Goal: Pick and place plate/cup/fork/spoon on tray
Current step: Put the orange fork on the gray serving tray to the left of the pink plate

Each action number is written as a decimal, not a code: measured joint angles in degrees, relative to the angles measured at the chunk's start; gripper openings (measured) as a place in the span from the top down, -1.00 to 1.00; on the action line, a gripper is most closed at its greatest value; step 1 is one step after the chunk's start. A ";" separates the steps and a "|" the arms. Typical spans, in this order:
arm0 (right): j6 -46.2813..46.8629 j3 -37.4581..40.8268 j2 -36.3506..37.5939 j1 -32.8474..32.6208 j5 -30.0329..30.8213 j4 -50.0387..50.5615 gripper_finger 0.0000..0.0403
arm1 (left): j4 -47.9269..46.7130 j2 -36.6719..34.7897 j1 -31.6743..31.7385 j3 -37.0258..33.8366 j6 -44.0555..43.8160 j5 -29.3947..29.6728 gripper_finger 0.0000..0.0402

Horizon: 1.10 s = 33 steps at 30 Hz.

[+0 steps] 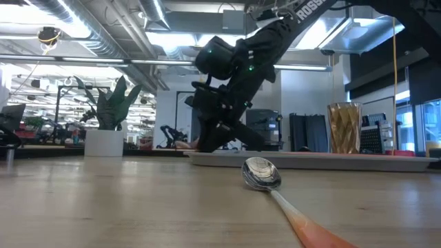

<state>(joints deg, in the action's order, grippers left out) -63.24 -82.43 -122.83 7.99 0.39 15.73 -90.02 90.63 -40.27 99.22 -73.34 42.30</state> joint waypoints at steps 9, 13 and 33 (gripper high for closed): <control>0.14 0.00 0.00 0.02 -0.06 -0.12 0.74 | 0.00 0.00 0.02 0.00 0.00 0.00 0.81; 0.07 0.00 0.00 -0.32 -0.05 -0.05 0.73 | 0.00 0.00 0.02 0.00 0.00 0.00 0.81; 0.16 -0.02 0.04 -2.32 7.42 0.45 0.89 | 0.00 0.00 0.02 0.00 0.00 0.00 0.81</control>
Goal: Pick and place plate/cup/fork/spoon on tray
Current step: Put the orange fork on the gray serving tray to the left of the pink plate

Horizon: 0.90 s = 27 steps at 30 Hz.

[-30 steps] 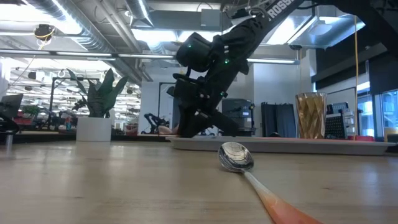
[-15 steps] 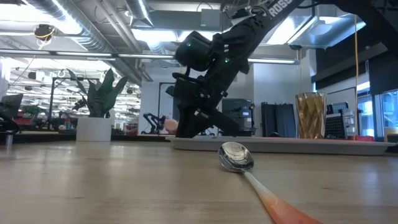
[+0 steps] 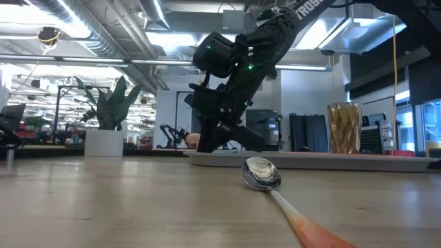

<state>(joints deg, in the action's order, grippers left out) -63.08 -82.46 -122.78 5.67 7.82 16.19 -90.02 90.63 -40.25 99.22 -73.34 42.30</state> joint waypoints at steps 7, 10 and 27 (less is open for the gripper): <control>4.03 0.00 0.07 0.00 0.08 0.02 0.85 | 0.00 0.00 0.00 0.00 0.01 -0.02 0.81; 4.23 0.00 0.07 0.00 0.08 0.02 0.85 | 0.00 0.00 0.00 0.00 0.02 -0.02 0.81; 4.50 -0.11 0.15 0.22 -0.15 2.21 0.96 | 0.00 0.00 0.00 0.00 0.02 -0.04 0.81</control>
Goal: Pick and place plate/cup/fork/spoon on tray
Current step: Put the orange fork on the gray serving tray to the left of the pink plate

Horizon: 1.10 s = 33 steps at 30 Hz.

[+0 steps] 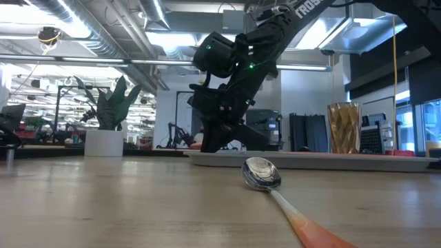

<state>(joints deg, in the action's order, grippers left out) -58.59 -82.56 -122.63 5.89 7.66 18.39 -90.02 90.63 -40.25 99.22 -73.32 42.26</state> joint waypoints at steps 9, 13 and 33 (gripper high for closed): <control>0.04 0.02 -0.02 0.04 -0.18 0.44 0.73 | 0.00 0.00 0.00 0.00 0.00 -0.80 0.81; -0.03 0.02 -0.02 0.04 -0.20 0.36 0.66 | 0.00 0.00 -0.02 0.00 0.00 -1.49 0.81; 23.34 0.02 9.26 1.19 -1.54 11.27 0.96 | 0.02 0.00 0.00 0.02 0.00 -1.46 0.81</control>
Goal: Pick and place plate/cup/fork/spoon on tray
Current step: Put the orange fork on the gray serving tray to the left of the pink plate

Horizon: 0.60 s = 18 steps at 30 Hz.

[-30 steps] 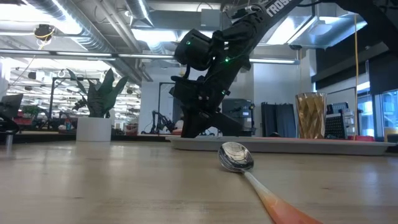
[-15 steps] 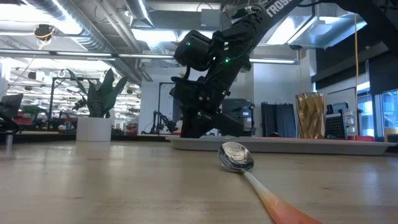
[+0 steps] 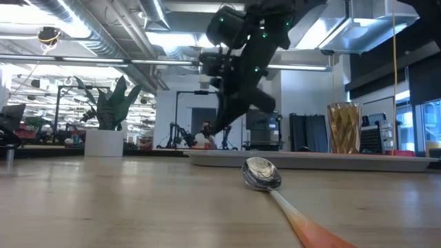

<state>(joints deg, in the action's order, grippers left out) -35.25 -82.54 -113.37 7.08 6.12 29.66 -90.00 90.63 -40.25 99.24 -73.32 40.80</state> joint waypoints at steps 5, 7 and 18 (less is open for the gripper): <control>11.61 0.69 -0.26 4.01 -3.79 4.01 0.98 | -0.01 0.00 -0.01 0.00 -0.01 0.01 0.81; 16.14 2.19 -0.35 5.74 -4.29 3.34 0.98 | 0.00 0.00 -0.02 0.00 -0.01 0.00 0.81; 29.65 5.35 -0.47 14.30 -4.47 2.79 0.99 | 0.02 0.00 -0.02 0.00 -0.01 0.03 0.81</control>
<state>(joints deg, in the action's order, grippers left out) -5.60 -77.19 -113.84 21.38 1.65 32.44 -89.97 90.63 -40.27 99.24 -73.33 40.83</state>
